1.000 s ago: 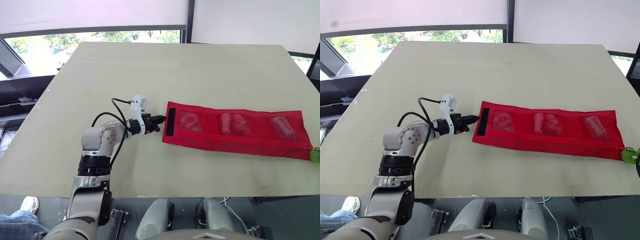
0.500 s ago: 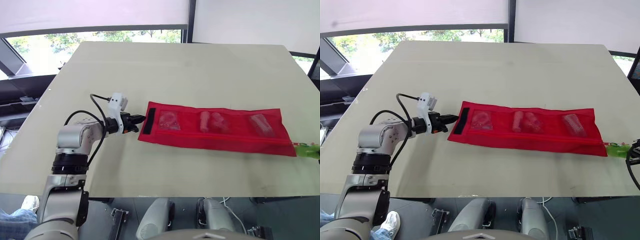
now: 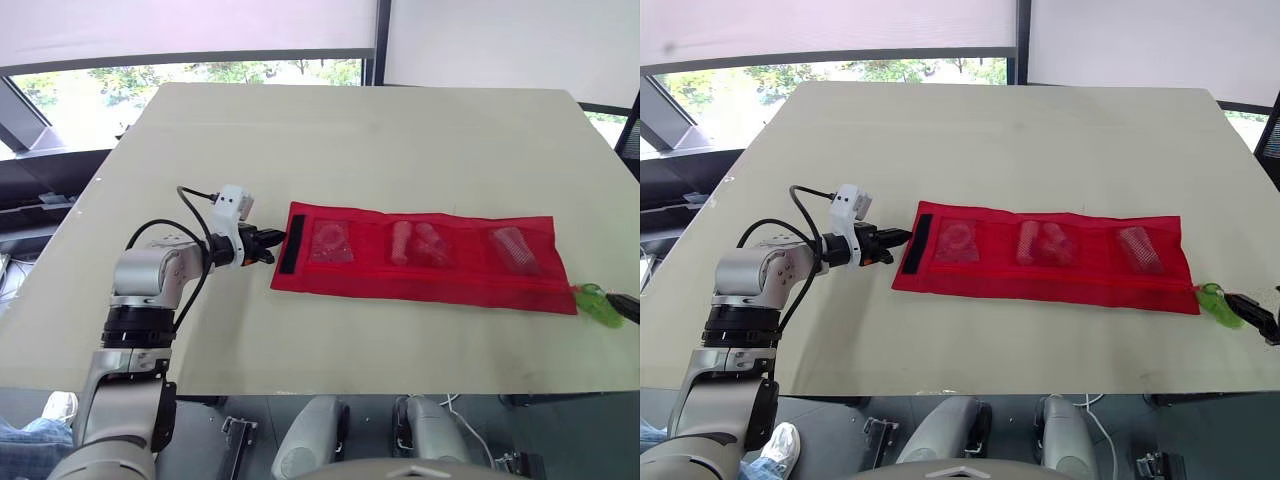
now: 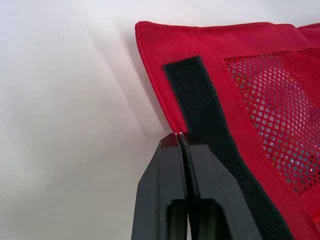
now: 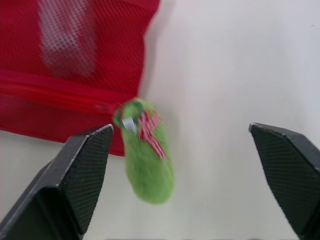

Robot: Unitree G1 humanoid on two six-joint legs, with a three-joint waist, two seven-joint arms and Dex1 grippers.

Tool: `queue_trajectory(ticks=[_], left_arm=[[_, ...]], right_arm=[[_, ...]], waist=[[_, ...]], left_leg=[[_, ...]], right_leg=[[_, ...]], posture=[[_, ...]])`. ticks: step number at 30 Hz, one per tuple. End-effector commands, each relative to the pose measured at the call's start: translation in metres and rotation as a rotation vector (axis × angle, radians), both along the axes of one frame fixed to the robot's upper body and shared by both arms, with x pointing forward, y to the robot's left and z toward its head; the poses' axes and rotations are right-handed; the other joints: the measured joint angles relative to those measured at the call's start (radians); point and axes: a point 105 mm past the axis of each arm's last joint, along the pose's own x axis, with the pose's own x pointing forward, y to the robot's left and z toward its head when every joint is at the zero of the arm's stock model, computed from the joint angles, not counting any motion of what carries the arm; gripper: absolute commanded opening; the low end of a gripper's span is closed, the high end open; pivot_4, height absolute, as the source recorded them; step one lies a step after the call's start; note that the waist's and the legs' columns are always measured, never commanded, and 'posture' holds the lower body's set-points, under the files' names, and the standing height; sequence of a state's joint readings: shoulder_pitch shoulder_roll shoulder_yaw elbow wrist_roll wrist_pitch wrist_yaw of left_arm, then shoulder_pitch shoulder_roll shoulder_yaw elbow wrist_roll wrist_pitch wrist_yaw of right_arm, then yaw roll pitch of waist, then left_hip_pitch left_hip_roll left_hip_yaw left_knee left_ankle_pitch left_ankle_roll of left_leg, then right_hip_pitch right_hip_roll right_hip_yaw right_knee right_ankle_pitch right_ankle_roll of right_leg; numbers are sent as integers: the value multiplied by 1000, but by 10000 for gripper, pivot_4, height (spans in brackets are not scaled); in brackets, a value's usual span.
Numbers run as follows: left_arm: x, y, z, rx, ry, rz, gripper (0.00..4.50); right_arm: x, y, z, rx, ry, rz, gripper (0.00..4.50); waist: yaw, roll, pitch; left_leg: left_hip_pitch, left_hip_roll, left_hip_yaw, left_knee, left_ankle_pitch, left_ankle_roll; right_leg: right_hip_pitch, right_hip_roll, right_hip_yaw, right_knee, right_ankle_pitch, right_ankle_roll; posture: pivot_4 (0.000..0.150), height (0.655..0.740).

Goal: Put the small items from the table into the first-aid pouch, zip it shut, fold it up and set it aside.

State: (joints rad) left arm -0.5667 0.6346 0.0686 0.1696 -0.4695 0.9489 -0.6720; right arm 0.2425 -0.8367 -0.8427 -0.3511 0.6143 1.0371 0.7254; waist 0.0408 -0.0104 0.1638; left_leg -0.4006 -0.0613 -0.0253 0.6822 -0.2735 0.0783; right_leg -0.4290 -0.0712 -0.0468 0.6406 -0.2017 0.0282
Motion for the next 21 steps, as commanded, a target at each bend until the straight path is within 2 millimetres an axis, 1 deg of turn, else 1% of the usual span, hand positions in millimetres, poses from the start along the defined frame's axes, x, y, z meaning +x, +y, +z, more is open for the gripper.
queue_trajectory(ticks=[1, 2, 4, 6, 10, 12, 14, 16, 17, 18, 19, 20, 21], left_arm=[[1, -5, 15, -6, -54, -13, 0], [1, -6, 15, -7, -54, -15, 0], [0, -8, 16, -6, -55, -27, 0], [-1, -9, 16, -5, -56, -32, 0], [0, -9, 20, 19, -95, -51, 0], [0, -10, 24, 53, -150, -88, 0], [1, -10, 30, 75, -205, -119, 0], [3, -6, 38, 84, -266, -128, 6492], [2, -5, 39, 96, -277, -142, 7513], [1, -3, 41, 108, -301, -163, 13637], [0, -1, 43, 117, -317, -171, 15808], [0, 0, 43, 122, -329, -176, 19512], [0, 1, 47, 131, -360, -183, 25577]], right_arm=[[-9, 19, 19, 141, -91, 50, 44470], [-15, 26, 18, 202, -93, 69, 44470], [-26, 47, 13, 315, -96, 119, 44470], [-30, 58, 11, 363, -110, 120, 44470], [-22, 57, -2, 321, -145, 2, 44470], [-19, 59, -5, 307, -154, -5, 44470], [-18, 69, -8, 280, -142, 30, 44470], [-20, 80, -14, 281, -122, 73, 45000], [-21, 82, -18, 292, -116, 76, 45000], [-23, 85, -22, 305, -104, 77, 45000], [-23, 85, -26, 315, -95, 67, 45000], [-24, 85, -30, 321, -89, 60, 45000], [-24, 83, -35, 329, -73, 37, 45000]], waist=[[0, 0, 0], [0, 0, 0], [2, 0, 0], [2, 0, 0], [0, 0, 0], [-1, 1, 0], [-1, 1, 0], [0, 1, 0], [0, 1, 0], [-1, 1, 0], [-1, 1, 0], [-1, 1, 0], [-1, 1, 0]], left_leg=[[0, 0, 0, 0, 0, 0], [0, 0, 0, 0, 0, 0], [0, 0, 0, 0, -1, 1], [-1, 0, -1, 0, -1, 2], [-1, 0, 1, 0, -2, 3], [-1, 0, 1, 0, -1, 2], [-1, 0, 1, 0, -1, 1], [-1, 0, 1, -1, -1, 1], [-1, 0, 0, -1, -1, 1], [-1, 0, 0, -1, -1, 1], [-1, 0, 1, -1, -1, 1], [-1, 0, 1, -1, -1, 1], [-1, 0, 1, -1, -1, 1]], right_leg=[[0, 0, 0, 0, 0, 0], [0, 0, 0, 0, 0, 0], [0, 0, 0, 0, 0, 0], [0, 0, 0, 0, 0, 0], [-1, -2, 0, 0, 0, 0], [-1, -1, 0, 0, 0, 0], [-1, -1, 0, 0, 0, 0], [-2, -1, 0, 0, 0, 0], [-2, -1, 0, 0, 0, 0], [-2, -1, 0, 0, 0, 0], [-2, -1, 0, 0, 0, 0], [-2, -1, 0, 0, 0, 0], [-2, -1, 0, 0, 0, 0]], posture=[[1500, 7395], [1500, 7395], [1500, 7395], [1500, 7395], [1500, 7395], [1500, 7395], [1500, 7395], [1500, 7395], [1500, 7395], [1500, 7395], [1500, 7395], [1500, 7395], [1500, 7395]])
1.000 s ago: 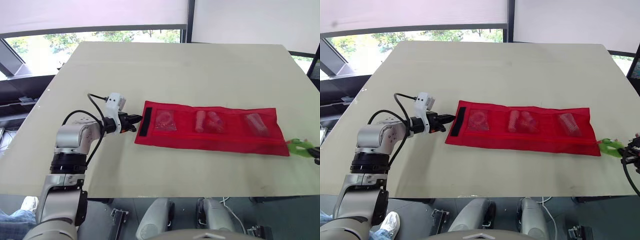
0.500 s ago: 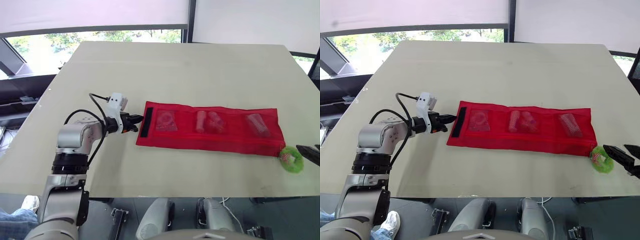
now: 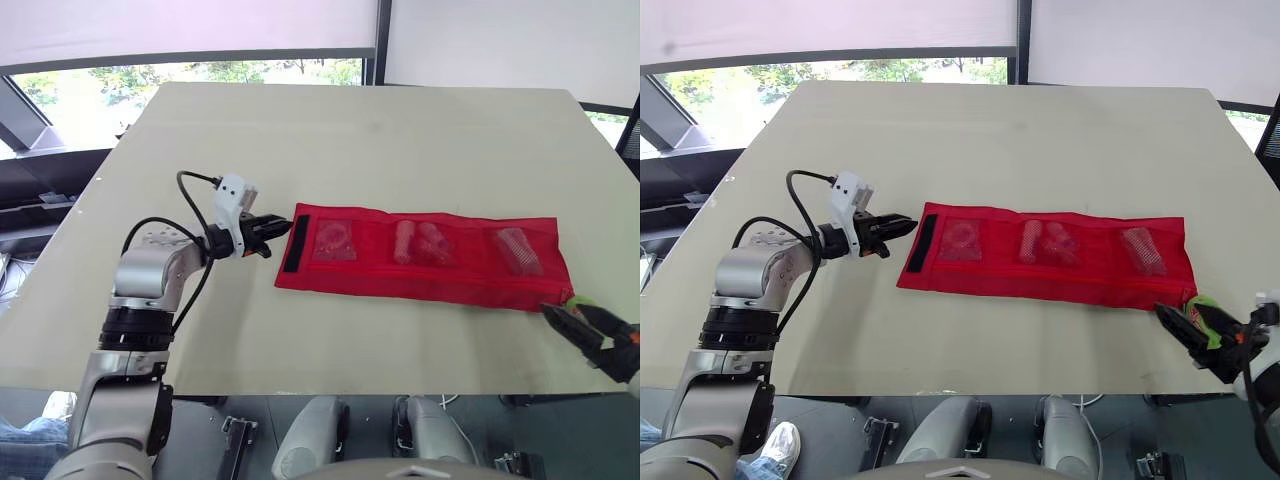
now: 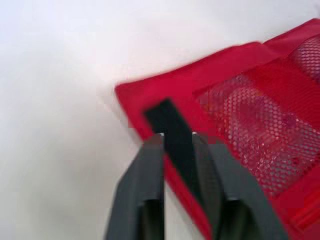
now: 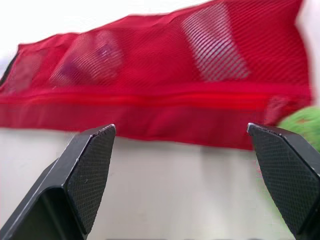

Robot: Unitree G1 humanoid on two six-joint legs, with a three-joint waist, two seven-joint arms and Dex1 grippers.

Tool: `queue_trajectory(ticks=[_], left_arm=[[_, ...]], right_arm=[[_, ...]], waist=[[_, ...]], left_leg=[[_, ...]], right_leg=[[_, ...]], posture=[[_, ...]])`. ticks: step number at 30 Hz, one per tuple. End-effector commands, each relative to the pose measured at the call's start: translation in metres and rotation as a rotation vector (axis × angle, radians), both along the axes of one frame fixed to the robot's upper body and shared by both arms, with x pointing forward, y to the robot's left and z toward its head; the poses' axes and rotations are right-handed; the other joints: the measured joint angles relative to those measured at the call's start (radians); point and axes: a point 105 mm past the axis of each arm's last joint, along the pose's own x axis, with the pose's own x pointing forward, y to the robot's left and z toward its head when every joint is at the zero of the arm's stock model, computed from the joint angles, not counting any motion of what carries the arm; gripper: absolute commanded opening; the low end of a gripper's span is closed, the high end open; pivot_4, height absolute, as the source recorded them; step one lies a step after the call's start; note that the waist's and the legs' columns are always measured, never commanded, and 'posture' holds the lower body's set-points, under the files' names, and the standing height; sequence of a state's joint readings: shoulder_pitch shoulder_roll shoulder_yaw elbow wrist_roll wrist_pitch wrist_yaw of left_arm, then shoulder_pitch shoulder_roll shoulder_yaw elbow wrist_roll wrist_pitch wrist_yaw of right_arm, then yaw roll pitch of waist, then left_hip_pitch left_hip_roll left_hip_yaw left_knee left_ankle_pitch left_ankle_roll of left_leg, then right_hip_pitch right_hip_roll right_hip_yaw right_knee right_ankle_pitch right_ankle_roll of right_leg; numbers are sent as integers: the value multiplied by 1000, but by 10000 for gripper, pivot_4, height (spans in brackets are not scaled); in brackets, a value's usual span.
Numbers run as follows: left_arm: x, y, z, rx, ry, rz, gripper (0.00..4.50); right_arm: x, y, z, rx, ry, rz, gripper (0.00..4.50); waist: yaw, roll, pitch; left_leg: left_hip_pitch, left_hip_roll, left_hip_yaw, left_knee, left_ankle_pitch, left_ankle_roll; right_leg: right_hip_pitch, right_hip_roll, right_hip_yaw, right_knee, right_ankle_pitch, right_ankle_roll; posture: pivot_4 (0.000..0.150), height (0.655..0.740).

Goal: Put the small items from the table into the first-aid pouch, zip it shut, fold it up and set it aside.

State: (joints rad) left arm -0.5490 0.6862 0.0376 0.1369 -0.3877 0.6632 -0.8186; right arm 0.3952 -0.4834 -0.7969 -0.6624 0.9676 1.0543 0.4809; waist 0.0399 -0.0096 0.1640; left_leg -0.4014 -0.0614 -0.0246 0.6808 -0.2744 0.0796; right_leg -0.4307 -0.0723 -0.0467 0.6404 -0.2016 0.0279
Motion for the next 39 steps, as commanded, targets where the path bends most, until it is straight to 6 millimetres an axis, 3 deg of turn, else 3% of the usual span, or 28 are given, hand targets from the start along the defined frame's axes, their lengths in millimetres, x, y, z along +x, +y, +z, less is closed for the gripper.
queue_trajectory(ticks=[1, 3, 5, 12, 17, 29, 39], left_arm=[[0, 6, 20, 25, -121, -34, 28562], [-1, 1, 38, -24, -192, -76, 34665], [-13, -17, 60, -90, -257, -206, 44681], [-52, -67, 87, -153, -295, -534, 44681], [-83, -95, 100, -192, -285, -721, 44681], [-103, -109, 104, -181, -266, -848, 44681], [-115, -113, 105, -175, -269, -917, 44681]], right_arm=[[-1, -3, -5, 1, 3, -37, 45000], [-2, -1, -12, 39, 18, -60, 45000], [-2, 0, -20, 56, 35, -87, 45000], [14, 11, -36, 46, 39, -193, 45000], [25, -17, -39, -151, -28, -399, 45000], [36, -32, -30, -220, -150, -482, 45000], [55, -33, -38, 86, -163, -473, 45000]], waist=[[0, 0, 0], [0, 0, 0], [0, 0, 0], [-6, 1, 0], [-5, 1, 0], [-17, 2, 1], [-25, 3, 1]], left_leg=[[0, 0, 0, 0, 0, 0], [0, 0, 0, 0, 0, 0], [0, 0, 0, 0, 0, 0], [0, 0, 0, 0, 0, 0], [1, 0, 1, 0, 0, 0], [2, 0, 1, 0, 2, -2], [2, 0, 1, 0, 2, -3]], right_leg=[[0, 0, 0, 0, 0, 0], [0, 0, 0, 0, -1, -2], [0, 0, 0, 0, -2, -4], [0, 0, 0, 0, -2, -4], [0, 1, 0, 0, -1, -1], [0, 4, 2, 1, 0, 0], [1, 5, 3, 2, 0, 0]], posture=[[1500, 7395], [1500, 7395], [1500, 7395], [1500, 7395], [1500, 7395], [1500, 7395], [1500, 7395]])
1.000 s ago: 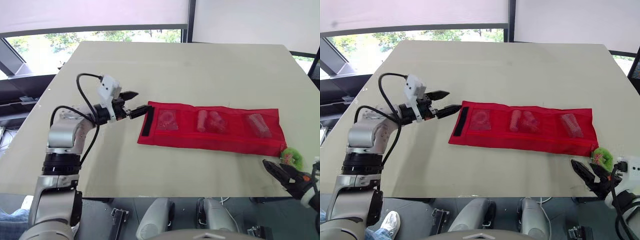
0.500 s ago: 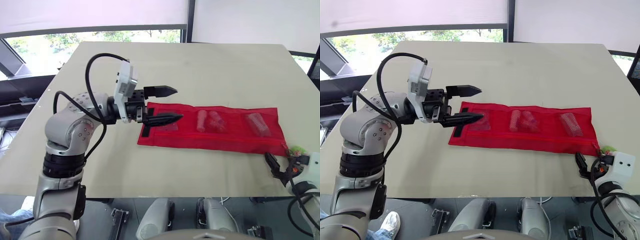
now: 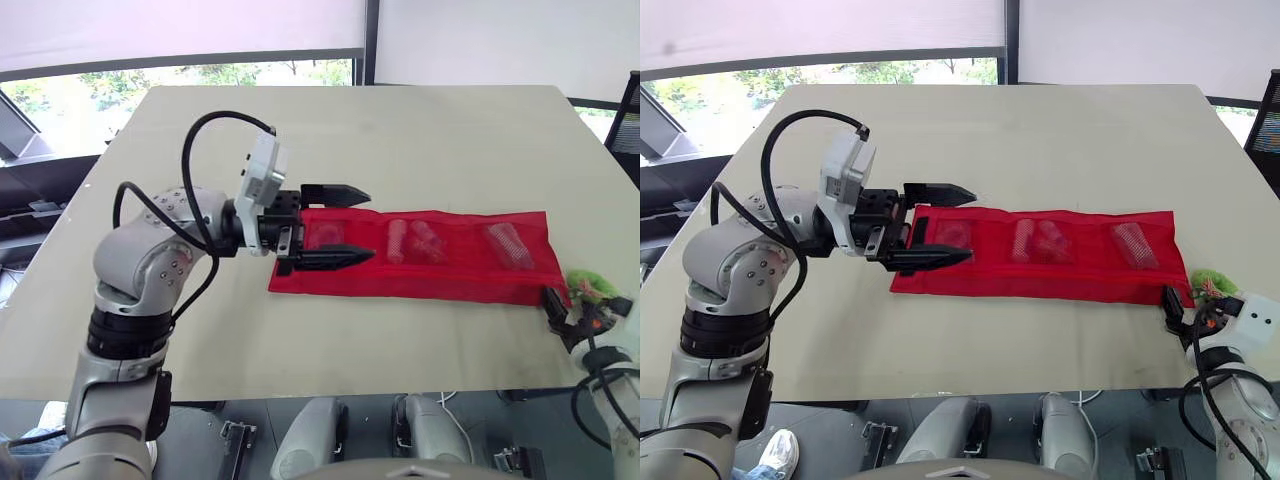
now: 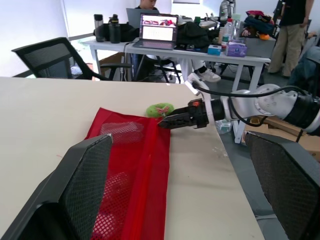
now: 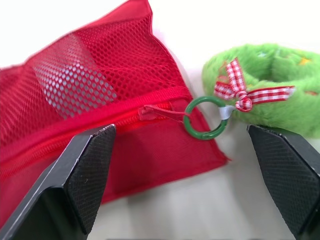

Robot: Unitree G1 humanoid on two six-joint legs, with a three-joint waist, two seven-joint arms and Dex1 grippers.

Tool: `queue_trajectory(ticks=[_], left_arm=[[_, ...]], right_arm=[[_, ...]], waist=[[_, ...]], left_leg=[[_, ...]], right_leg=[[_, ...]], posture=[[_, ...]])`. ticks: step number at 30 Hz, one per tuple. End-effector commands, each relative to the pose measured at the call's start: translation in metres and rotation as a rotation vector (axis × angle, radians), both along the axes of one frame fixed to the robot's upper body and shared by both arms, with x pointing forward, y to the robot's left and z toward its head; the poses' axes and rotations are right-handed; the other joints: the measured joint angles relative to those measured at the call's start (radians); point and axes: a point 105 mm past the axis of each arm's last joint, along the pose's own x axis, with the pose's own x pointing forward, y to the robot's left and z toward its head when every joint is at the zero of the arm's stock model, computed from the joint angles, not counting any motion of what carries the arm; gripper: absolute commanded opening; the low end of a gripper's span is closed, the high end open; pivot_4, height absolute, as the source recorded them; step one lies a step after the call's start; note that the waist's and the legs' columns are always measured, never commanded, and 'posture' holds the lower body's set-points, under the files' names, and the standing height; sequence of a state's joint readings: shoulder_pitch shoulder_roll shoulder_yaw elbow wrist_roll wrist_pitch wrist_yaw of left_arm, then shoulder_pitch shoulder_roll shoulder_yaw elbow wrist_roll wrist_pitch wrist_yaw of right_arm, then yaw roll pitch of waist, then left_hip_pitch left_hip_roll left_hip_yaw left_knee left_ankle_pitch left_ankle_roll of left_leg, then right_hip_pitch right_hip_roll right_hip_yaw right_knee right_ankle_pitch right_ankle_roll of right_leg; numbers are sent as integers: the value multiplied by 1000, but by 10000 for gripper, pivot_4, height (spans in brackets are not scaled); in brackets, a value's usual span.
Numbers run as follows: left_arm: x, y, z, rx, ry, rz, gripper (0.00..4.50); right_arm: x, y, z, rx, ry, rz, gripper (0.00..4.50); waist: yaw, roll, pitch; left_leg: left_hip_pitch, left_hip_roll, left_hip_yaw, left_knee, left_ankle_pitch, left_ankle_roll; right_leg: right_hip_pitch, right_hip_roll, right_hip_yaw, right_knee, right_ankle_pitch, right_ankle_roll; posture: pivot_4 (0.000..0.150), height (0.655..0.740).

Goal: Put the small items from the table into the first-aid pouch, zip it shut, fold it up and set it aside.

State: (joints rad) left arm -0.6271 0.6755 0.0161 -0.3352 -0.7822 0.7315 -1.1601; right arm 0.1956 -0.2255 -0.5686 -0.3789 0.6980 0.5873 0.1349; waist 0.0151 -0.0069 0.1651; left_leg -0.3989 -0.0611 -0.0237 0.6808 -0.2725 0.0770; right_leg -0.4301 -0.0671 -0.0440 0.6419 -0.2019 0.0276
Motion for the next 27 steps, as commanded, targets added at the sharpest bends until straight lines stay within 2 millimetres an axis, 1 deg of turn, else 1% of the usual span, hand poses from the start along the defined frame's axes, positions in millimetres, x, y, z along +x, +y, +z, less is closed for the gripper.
queue_trajectory(ticks=[1, 2, 5, 6, 8, 9, 10, 11, 13, 14, 15, 16, 18, 21, 27], left_arm=[[-11, -2, 12, 1, -54, -49, 44681], [-12, -2, 12, 3, -57, -53, 44681], [-13, -2, 13, 6, -63, -57, 44681], [-13, -2, 14, 6, -66, -57, 45000], [-14, -3, 15, 6, -70, -61, 45000], [-15, -4, 16, 6, -73, -62, 45000], [-15, -4, 16, 5, -75, -64, 45000], [-15, -4, 16, 4, -77, -64, 45000], [-15, -4, 17, 3, -79, -65, 45000], [-15, -5, 18, 2, -81, -65, 45000], [-15, -5, 18, 1, -82, -66, 45000], [-15, -6, 19, 0, -85, -67, 45000], [-14, -6, 20, -2, -88, -68, 45000], [-14, -7, 21, -5, -91, -67, 45000], [-11, -7, 22, -8, -92, -62, 45000]], right_arm=[[1, 2, 0, 56, -21, 68, 45000], [1, 9, -6, 47, 11, 122, 45000], [-3, 22, -22, -10, 108, 232, 45000], [-4, 23, -28, -36, 146, 252, 39773], [-7, 23, -37, -67, 205, 270, 32902], [-8, 22, -41, -79, 232, 273, 27488], [-9, 21, -44, -86, 248, 275, 19618], [-10, 21, -46, -95, 264, 279, 19618], [-11, 21, -49, -108, 282, 290, 9924], [-11, 22, -51, -112, 292, 297, 7545], [-12, 22, -53, -120, 302, 303, 2891], [-14, 24, -56, -138, 320, 319, 1315], [-15, 24, -59, -162, 336, 334, 1315], [-14, 24, -57, -156, 315, 327, 1315], [-8, 26, -37, -69, 180, 313, 1315]], waist=[[0, 0, 0], [-1, 0, 0], [-1, 0, 0], [-2, -1, -1], [-4, -2, -1], [-4, -3, -2], [-4, -3, -2], [-4, -5, -3], [-3, -6, -3], [-3, -7, -4], [-3, -8, -5], [-3, -10, -6], [-3, -13, -8], [-2, -16, -9], [-2, -17, -10]], left_leg=[[0, 0, 0, 0, 0, 0], [0, 0, 0, 0, 0, 0], [1, 0, 0, 0, 0, 0], [1, 1, 0, 0, 0, 0], [1, 1, 1, 0, 0, 0], [1, 2, 1, 0, 0, 0], [1, 3, 1, 0, 0, 0], [1, 3, 1, 0, 0, 0], [2, 4, 1, 0, 0, 0], [2, 4, 1, 0, 0, 0], [2, 4, 1, 0, 0, 0], [2, 4, 1, 0, 0, 0], [2, 5, 1, 0, 0, 0], [3, 5, 1, 0, 0, 0], [3, 5, 1, 0, -1, -1]], right_leg=[[0, 0, 0, 0, 0, 0], [0, 0, 0, 0, 0, 0], [0, 1, 0, 0, 0, 0], [0, 1, 0, 0, 0, 0], [1, 2, 0, 0, 0, 0], [1, 3, 1, 0, 0, 0], [1, 3, 1, 0, 0, 0], [1, 3, 1, 0, 0, 0], [1, 4, 1, 0, 0, -1], [1, 4, 1, 0, 0, -1], [1, 4, 1, 0, 0, -1], [2, 4, 1, 0, 0, -1], [2, 5, 1, -1, 0, -1], [2, 5, 1, -1, -1, -2], [3, 5, 1, -1, -3, -5]], posture=[[1500, 7395], [1500, 7395], [1500, 7395], [1500, 7395], [1500, 7395], [1500, 7395], [1500, 7395], [1500, 7395], [1500, 7395], [1500, 7395], [1500, 7395], [1500, 7395], [1500, 7395], [1500, 7395], [1500, 7395]])
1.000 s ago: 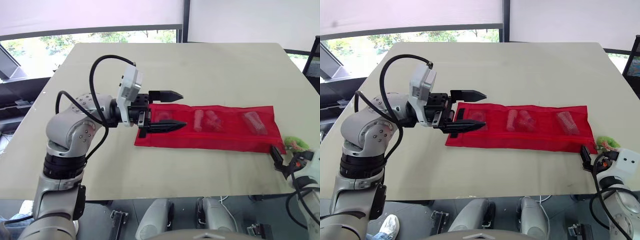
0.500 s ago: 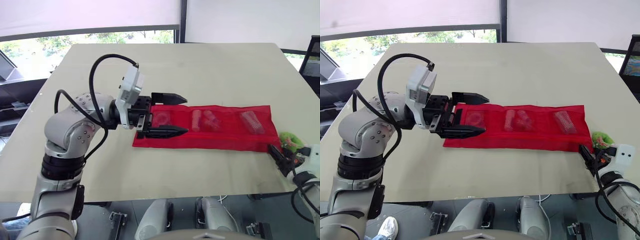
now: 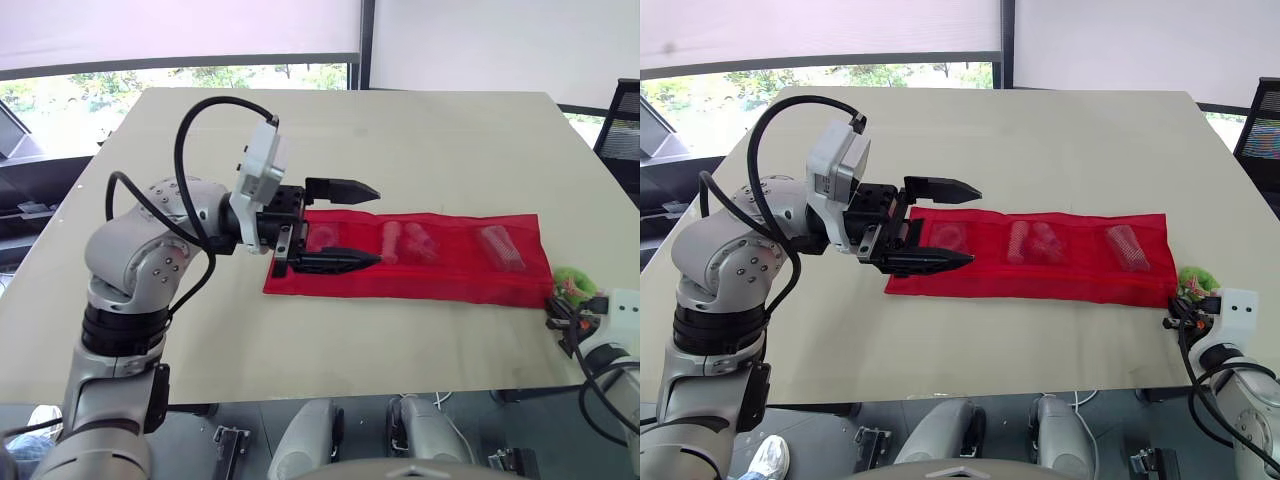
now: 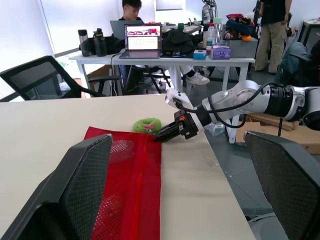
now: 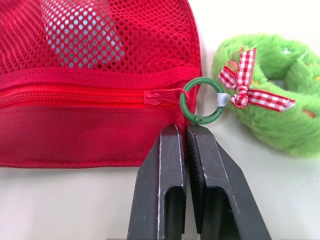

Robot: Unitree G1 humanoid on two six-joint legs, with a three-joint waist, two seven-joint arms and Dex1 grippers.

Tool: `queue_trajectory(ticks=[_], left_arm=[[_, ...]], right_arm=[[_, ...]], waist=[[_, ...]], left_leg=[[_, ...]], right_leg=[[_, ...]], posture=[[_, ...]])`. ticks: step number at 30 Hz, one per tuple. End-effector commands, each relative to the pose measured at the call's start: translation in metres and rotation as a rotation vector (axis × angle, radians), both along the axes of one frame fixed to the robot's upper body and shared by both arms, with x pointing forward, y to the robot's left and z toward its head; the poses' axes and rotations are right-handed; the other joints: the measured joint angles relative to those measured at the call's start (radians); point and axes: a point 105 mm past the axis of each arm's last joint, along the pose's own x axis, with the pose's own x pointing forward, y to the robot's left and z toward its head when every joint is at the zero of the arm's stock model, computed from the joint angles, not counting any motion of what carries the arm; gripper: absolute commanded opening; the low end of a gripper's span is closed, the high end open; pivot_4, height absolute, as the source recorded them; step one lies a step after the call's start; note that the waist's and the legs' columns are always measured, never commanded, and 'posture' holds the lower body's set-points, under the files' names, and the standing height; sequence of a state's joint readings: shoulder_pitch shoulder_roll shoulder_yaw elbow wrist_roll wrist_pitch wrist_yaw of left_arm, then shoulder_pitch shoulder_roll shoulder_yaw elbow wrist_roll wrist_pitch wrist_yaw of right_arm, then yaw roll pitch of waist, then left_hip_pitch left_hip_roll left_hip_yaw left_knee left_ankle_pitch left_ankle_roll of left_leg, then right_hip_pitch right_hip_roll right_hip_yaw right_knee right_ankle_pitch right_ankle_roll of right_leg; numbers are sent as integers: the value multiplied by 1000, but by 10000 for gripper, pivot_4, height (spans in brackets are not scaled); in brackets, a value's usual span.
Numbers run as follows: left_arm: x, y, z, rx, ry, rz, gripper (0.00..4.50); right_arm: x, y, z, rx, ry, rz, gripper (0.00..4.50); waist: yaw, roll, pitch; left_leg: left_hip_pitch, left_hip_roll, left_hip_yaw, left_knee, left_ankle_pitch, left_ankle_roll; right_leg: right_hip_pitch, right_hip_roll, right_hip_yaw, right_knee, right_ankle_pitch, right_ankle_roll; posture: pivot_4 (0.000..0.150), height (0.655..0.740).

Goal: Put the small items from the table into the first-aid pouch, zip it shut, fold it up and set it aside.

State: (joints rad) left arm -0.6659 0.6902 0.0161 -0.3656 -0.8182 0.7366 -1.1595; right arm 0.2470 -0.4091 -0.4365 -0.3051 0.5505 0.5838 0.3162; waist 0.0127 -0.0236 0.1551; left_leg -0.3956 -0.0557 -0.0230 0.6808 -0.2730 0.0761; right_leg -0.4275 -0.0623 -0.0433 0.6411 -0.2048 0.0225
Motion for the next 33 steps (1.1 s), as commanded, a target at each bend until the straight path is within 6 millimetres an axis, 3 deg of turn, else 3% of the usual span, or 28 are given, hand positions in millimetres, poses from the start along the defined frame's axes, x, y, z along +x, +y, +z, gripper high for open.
queue_trajectory(ticks=[1, 10, 15, 18, 21, 25, 28, 33], left_arm=[[-3, -3, 9, -10, -45, -17, 45000], [-2, -4, 12, -22, -49, -21, 45000], [-2, -4, 11, -18, -47, -20, 45000], [-1, -4, 10, -13, -49, -15, 45000], [1, 0, 7, 3, -51, 6, 45000], [9, 11, 1, 27, -47, 58, 45000], [15, 24, -1, 57, -57, 99, 45000], [20, 37, 3, 46, -68, 136, 45000]], right_arm=[[-6, 15, -11, 189, 8, 42, 1315], [-6, 12, 21, 314, -160, 77, 1315], [-7, -3, 37, 306, -232, 46, 1315], [-11, -15, 53, 276, -276, 28, 1315], [-21, -15, 77, 230, -322, 76, 1315], [-27, 2, 112, 196, -386, 208, 1315], [-23, 35, 142, 189, -426, 378, 1315], [-8, 84, 156, 135, -355, 589, 1315]], waist=[[0, 0, 0], [1, 6, 4], [2, 13, 8], [2, 16, 9], [6, 17, 10], [3, 19, 10], [0, 20, 11], [2, 19, 11]], left_leg=[[0, 0, 0, 0, 0, 0], [0, 0, 0, 0, 0, 0], [0, 0, 1, 0, 0, 0], [0, 0, 1, 0, 0, 0], [-1, -1, 1, 0, 0, 0], [-1, -1, 1, 0, -1, 0], [-1, 0, 1, 0, -2, 2], [-2, 0, 1, 1, -1, 2]], right_leg=[[0, 0, 0, 0, 0, 0], [0, 0, 0, 0, 0, 0], [0, 0, 0, 0, 0, 0], [0, 0, 1, 0, 2, 3], [0, -1, 1, 0, 2, 3], [0, -1, 1, 0, 2, 3], [-1, 0, 1, 0, 2, 4], [-1, 0, 0, 0, 2, 3]], posture=[[1500, 7395], [1500, 7395], [1500, 7395], [1500, 7395], [1500, 7395], [1500, 7395], [1500, 7395], [1500, 7395]])
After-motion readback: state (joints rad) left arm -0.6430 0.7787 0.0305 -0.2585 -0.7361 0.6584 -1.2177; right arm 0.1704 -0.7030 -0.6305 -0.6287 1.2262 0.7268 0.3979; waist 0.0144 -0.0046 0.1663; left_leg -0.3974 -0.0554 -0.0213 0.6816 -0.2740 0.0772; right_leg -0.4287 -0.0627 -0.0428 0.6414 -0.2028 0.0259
